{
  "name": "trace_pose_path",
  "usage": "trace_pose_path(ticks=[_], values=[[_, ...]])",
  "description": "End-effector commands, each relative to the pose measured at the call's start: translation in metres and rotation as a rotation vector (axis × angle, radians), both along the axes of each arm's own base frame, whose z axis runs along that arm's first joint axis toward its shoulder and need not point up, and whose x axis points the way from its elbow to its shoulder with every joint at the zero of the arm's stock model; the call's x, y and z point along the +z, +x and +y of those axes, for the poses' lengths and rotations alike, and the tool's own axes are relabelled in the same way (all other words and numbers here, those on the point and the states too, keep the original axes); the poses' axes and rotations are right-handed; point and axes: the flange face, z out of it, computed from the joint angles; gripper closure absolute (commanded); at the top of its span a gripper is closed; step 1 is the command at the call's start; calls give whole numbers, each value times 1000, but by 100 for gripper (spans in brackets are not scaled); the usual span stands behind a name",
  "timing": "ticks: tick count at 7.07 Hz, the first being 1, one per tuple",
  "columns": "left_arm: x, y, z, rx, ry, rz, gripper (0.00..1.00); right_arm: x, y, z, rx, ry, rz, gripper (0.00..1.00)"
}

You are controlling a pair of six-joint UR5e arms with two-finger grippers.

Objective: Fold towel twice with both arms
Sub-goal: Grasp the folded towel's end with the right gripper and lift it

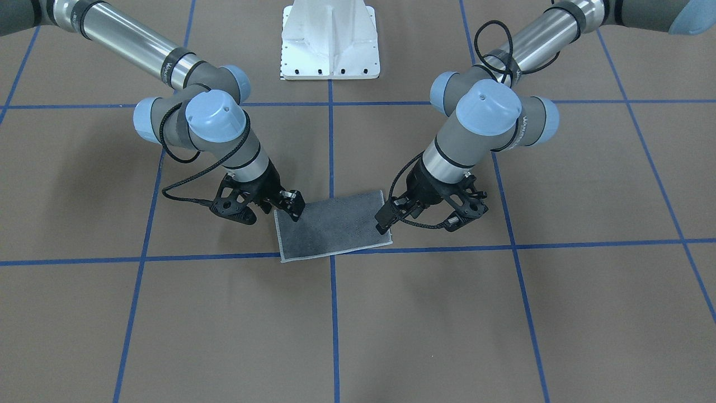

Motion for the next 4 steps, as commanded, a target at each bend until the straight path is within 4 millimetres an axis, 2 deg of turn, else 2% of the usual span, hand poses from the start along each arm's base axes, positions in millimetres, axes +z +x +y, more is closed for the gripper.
trace_pose_path(ticks=[1,4], values=[[0,-5,-4,-8,0,1,1,-1,7,7,-33,-5,-23,100],[-4,-15,-10,-2,-7,13,1,-14,22,22,-58,5,-67,100]])
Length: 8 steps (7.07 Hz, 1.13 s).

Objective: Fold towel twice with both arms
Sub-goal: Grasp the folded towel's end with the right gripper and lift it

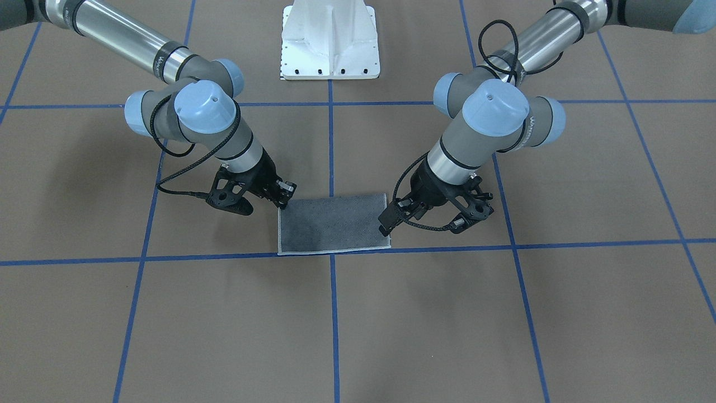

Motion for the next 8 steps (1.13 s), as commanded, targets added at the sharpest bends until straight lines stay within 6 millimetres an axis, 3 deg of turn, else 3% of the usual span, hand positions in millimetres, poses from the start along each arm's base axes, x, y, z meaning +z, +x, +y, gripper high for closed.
trace_pose_path(ticks=[1,2,5,6,8], values=[[-4,-9,-4,-1,-2,8,1,-20,10,13,-46,1,-55,100],[-6,-13,-6,0,-4,14,1,-43,4,39,-93,24,-99,100],[-3,-16,-7,-4,-7,9,1,-89,-54,129,-246,60,-170,100],[-1,-18,-8,-5,-6,8,1,-105,-68,145,-273,80,-198,100],[1,-19,-9,-6,-7,7,1,-139,-99,145,-289,85,-217,100]])
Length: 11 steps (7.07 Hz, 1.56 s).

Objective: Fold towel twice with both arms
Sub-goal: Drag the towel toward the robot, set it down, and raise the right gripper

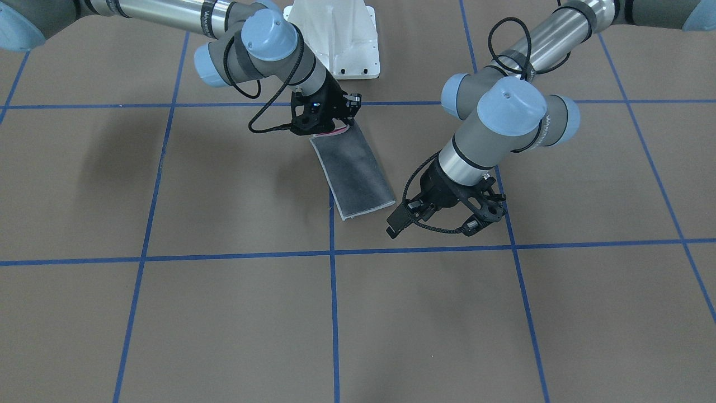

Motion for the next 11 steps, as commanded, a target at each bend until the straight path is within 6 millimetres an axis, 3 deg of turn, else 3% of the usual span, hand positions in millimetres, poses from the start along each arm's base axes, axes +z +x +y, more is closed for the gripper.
trace_pose_path(ticks=[1,3,4,5,8,9,10,11], values=[[3,-1,-1,-3,-2,-3,1,-27,-30,0,-14,2,-7,100],[2,-2,-1,-3,-1,-2,1,-43,-41,-1,-17,4,-15,100],[-1,-3,0,-3,4,4,1,-52,-43,-2,-17,8,-23,78],[-1,-4,-1,-4,4,4,1,-54,-43,-2,-16,6,-26,2],[-3,-13,-6,-16,12,6,1,-65,-31,2,-6,-14,-50,0],[6,-26,-12,-18,1,2,1,-60,-2,-7,19,-11,-66,0],[22,-49,-22,-14,-28,2,1,-42,36,-21,50,-11,-69,0],[35,-64,-26,-3,-52,5,1,-23,73,-48,57,-30,-64,0]])
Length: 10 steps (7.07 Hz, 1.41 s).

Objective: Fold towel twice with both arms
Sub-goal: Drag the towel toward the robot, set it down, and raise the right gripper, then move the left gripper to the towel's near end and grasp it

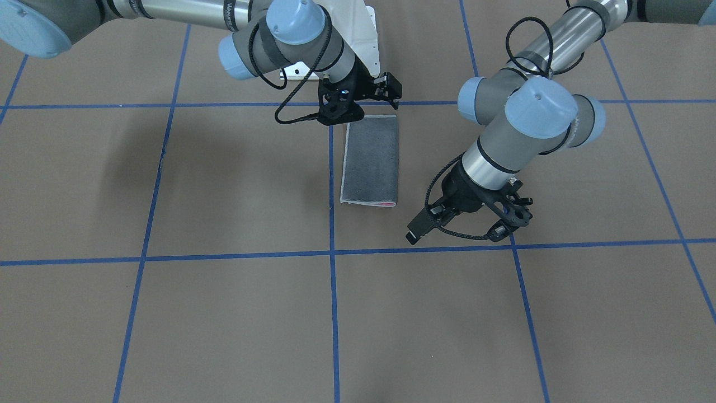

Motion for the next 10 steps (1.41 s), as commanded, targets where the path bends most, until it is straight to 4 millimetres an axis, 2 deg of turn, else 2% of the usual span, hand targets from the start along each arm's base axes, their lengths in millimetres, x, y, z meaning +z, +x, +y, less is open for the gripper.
trace_pose_path(ticks=[1,2,3,4,5,6,8,9,10], values=[[31,-30,3,20,-29,-5,1,42,80,-61,27,-44,18,0],[40,-35,23,30,-20,-6,1,67,107,-88,50,-21,41,0],[48,-20,64,60,-2,-12,1,90,128,-110,82,-2,70,0],[62,-2,106,36,26,-50,1,105,144,-126,97,6,113,0],[69,5,144,46,41,-64,1,118,154,-140,95,11,176,0],[64,20,178,51,3,-44,1,129,165,-150,87,28,230,0],[40,59,261,57,-21,-65,1,158,176,-158,73,70,280,0],[33,75,291,66,-25,-77,1,156,176,-157,74,76,279,0],[37,89,307,78,-20,-89,1,156,173,-156,70,77,279,0]])
